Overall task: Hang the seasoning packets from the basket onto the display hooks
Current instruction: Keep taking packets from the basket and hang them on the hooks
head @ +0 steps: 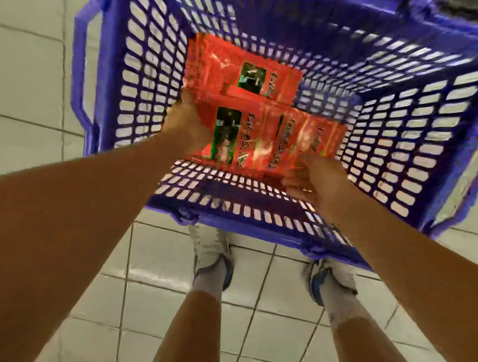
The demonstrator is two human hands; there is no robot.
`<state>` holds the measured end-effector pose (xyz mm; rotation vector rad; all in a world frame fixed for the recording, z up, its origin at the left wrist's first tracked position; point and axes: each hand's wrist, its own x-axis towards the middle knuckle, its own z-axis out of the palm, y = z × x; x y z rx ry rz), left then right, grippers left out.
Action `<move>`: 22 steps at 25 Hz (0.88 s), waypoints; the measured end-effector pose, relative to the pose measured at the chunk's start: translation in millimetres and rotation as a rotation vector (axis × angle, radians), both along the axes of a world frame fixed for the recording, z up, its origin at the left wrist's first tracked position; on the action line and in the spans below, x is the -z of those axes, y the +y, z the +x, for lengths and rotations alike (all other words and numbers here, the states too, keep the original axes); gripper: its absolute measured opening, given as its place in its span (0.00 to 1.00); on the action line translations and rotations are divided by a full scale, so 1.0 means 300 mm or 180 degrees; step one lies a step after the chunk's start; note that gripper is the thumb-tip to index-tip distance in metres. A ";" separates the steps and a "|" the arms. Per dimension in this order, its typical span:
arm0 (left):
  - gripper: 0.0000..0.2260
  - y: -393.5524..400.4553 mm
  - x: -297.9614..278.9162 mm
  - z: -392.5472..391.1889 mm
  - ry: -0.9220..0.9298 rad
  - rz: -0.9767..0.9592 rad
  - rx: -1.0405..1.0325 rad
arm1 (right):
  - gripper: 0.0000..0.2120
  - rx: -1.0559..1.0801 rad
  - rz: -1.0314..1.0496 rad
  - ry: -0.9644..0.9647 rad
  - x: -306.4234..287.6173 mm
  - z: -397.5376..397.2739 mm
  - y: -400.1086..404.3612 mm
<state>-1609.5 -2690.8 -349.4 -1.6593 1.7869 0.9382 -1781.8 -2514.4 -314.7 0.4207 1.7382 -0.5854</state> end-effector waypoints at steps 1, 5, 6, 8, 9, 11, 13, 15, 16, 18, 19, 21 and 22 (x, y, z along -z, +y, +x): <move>0.29 0.002 0.033 0.003 0.0015 0.0022 -0.0119 | 0.07 0.0041 0.0003 -0.0058 0.028 0.011 -0.004; 0.35 -0.010 0.067 0.007 -0.0050 0.0014 -0.0368 | 0.11 0.0212 0.0046 -0.0284 0.042 0.059 -0.038; 0.36 -0.010 0.058 0.001 -0.0083 0.0026 -0.0444 | 0.13 0.0250 0.0059 -0.0327 0.034 0.071 -0.048; 0.37 -0.007 0.035 -0.014 0.0081 0.0175 -0.0820 | 0.17 0.0340 0.0076 -0.0383 0.018 0.083 -0.072; 0.36 0.000 0.021 -0.016 0.0196 0.0242 -0.1021 | 0.18 0.0364 0.0080 -0.0385 0.013 0.087 -0.084; 0.33 0.020 0.002 -0.011 0.0413 0.0175 -0.1309 | 0.18 0.0388 0.0083 -0.0358 0.013 0.090 -0.106; 0.29 0.051 -0.012 -0.008 0.0735 0.0237 -0.1566 | 0.18 0.0415 0.0054 -0.0363 0.017 0.091 -0.117; 0.20 0.105 -0.037 -0.021 0.1091 0.0620 -0.1389 | 0.21 0.0528 0.0004 -0.0463 0.019 0.093 -0.113; 0.17 0.138 -0.054 -0.028 0.1253 0.0776 -0.1090 | 0.24 0.0650 -0.0024 -0.0567 0.016 0.088 -0.108; 0.11 0.203 -0.098 -0.047 0.1496 0.0789 -0.0171 | 0.28 0.0970 -0.0068 -0.0723 0.013 0.063 -0.087; 0.09 0.231 -0.119 -0.055 0.1608 0.0767 0.0329 | 0.28 0.1111 -0.0051 -0.0714 0.012 0.042 -0.074; 0.11 0.268 -0.144 -0.069 0.1743 0.1131 0.1042 | 0.20 0.1132 0.0144 -0.0577 -0.003 0.001 -0.050; 0.15 0.271 -0.145 -0.077 0.1676 0.1507 0.1183 | 0.13 0.1019 0.0312 -0.0459 -0.007 -0.016 -0.034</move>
